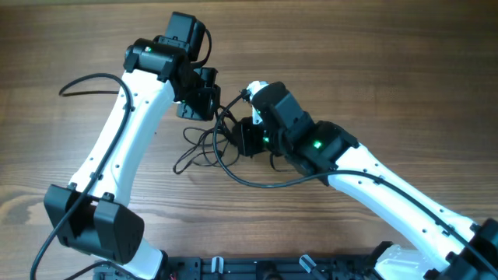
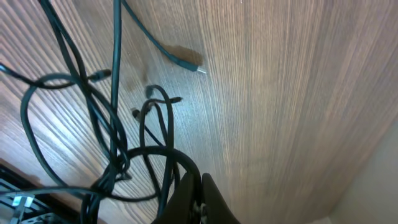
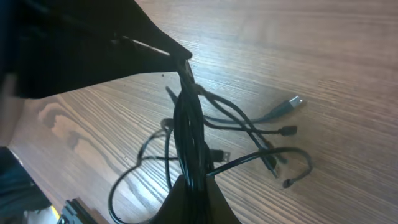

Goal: Untangle cables

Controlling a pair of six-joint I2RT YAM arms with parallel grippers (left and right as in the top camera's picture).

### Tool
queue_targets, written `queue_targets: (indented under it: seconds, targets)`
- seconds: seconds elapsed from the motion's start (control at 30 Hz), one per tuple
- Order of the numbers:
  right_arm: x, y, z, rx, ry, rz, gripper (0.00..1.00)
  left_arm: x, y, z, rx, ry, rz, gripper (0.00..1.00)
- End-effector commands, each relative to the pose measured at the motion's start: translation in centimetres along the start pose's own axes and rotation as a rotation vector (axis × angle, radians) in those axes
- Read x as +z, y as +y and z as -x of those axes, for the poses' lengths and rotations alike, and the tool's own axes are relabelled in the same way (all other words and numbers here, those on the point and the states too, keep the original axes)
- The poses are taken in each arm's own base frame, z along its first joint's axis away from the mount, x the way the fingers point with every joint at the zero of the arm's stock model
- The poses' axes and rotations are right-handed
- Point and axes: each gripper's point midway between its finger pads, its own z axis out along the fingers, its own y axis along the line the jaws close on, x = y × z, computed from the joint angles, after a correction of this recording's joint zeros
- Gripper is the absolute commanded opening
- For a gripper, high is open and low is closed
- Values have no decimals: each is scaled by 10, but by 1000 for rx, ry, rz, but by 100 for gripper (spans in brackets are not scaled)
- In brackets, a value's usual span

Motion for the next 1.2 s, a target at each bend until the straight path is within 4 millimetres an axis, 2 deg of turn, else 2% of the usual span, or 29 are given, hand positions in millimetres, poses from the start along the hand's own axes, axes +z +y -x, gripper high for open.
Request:
queue_targets:
  seconds: [0.0,0.07,0.17,0.2,0.33,0.47,0.53,0.6,0.67,0.7,0.73,0.77,0.8,0.83,0.87,0.9,0.93,1.0,1.07,1.17]
  targets:
    - [-36,23,7,-66,-44,85,4,-13,-10,51,-84,-146,-52,4]
    - [-44,27,10,-68,-62,104,4,-15,-8,56,-101,-147,-44,4]
    - [-46,32,17,-70,-92,121,4,-14,-5,56,-102,-148,-35,4]
    - [-48,34,25,-68,-127,127,4,-14,-4,56,-90,-148,-28,4]
    - [-61,-6,59,170,-329,-86,4,-15,4,60,-12,-162,10,4]
    - [-87,-36,80,241,-503,-255,4,-19,18,75,-41,-210,61,4]
    - [-97,-52,83,258,-557,-347,4,-22,23,85,-65,-229,80,4]
    - [-105,-78,72,424,-597,-447,4,-25,30,94,-98,-236,103,4]
    - [-107,-90,62,488,-591,-491,4,-27,35,101,-119,-239,115,4]
    - [-105,-89,60,478,-572,-487,4,-28,36,103,-129,-239,117,4]
    - [-99,-81,58,451,-532,-449,4,-29,36,105,-127,-239,116,4]
    - [-89,-62,59,385,-466,-353,4,-28,33,103,-86,-224,107,5]
    - [-79,-36,61,288,-407,-228,4,-26,29,98,-44,-185,96,9]
    - [-73,-12,63,190,-366,-111,4,-25,24,89,-7,-130,77,23]
    - [-69,17,63,77,-326,25,4,-23,16,76,50,-50,44,43]
    - [-68,40,59,-9,-291,137,4,-23,11,67,85,3,21,53]
    - [-67,51,56,-36,-268,199,4,-23,7,58,124,53,-2,59]
    - [-65,50,52,-27,-247,196,4,-26,-3,44,237,152,-67,68]
    - [-64,53,42,-74,-205,215,4,-33,-11,46,371,208,-140,79]
    - [-62,63,31,-113,-151,277,4,-61,-22,40,592,389,-351,83]
